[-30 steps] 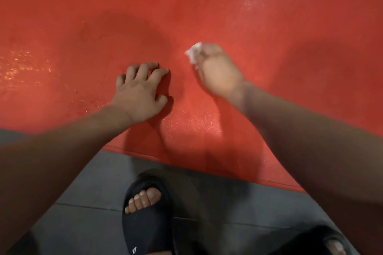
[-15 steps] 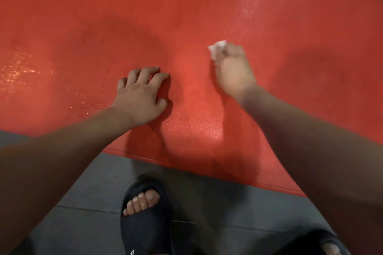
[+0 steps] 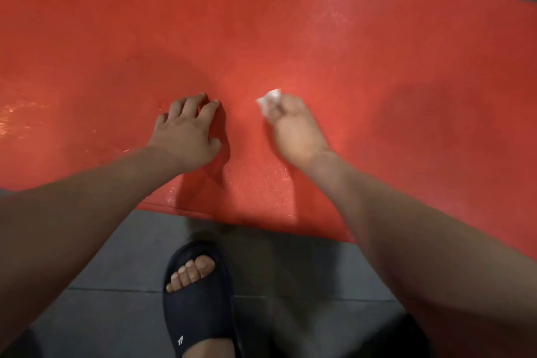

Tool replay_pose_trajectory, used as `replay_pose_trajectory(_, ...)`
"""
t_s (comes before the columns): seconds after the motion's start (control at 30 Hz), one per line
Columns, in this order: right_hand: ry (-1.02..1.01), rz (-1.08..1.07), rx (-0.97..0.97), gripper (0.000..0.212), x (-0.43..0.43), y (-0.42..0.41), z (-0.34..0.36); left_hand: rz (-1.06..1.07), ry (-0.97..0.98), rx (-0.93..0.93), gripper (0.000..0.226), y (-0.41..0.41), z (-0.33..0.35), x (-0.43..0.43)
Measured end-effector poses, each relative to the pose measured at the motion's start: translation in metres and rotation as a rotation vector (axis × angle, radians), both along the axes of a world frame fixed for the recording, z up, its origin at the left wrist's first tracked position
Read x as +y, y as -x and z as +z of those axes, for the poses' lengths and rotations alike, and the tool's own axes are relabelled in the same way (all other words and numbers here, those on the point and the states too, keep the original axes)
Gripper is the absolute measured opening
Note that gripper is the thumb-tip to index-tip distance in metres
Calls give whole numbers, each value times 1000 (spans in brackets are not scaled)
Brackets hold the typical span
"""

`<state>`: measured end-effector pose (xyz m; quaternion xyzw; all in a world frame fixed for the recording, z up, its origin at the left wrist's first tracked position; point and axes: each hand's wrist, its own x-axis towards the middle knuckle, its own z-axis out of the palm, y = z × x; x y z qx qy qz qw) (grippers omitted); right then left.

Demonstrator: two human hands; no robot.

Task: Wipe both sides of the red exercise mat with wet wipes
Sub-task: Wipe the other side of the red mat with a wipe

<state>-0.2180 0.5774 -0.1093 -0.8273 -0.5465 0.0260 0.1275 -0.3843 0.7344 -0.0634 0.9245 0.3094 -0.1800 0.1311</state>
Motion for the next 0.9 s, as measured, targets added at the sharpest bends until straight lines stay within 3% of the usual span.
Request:
replay_pose_trajectory(0.1, 77, -497, 52, 45, -39, -58, -12, -12, 7, 26, 81, 5, 1, -5)
replay_pose_trajectory(0.17, 180, -645, 15, 51, -46, -62, -7, -31, 4, 46, 81, 7, 4, -7)
replay_pose_trajectory(0.27, 134, -369, 34, 70, -31, -19, 7, -31, 0, 72, 82, 6, 7, -8)
replay_pose_trajectory(0.37, 134, -66, 122, 58, -34, 44, 8, -24, 0, 92, 83, 4, 8, -12)
replay_pose_trajectory(0.47, 119, 72, 72, 56, -51, 52, 9, -28, -10, 101, 84, 4, 9, -14)
replay_pose_trajectory(0.53, 119, 13, -31, 49, -62, 28, 7, -31, -12, 107, 83, 5, 10, -15)
replay_pose_trajectory(0.6, 134, -191, -94, 46, -79, -3, 5, -36, -15, 115, 82, 7, 10, -16)
replay_pose_trajectory(0.7, 225, -530, -27, 45, -93, -27, 7, -45, -13, 128, 82, 9, 11, -19)
replay_pose_trajectory(0.77, 212, -464, -27, 50, -88, -10, 7, -45, -8, 132, 82, 8, 13, -22)
replay_pose_trajectory(0.9, 131, -46, 47, 55, -83, 40, 5, -42, -12, 104, 71, 3, 12, -27)
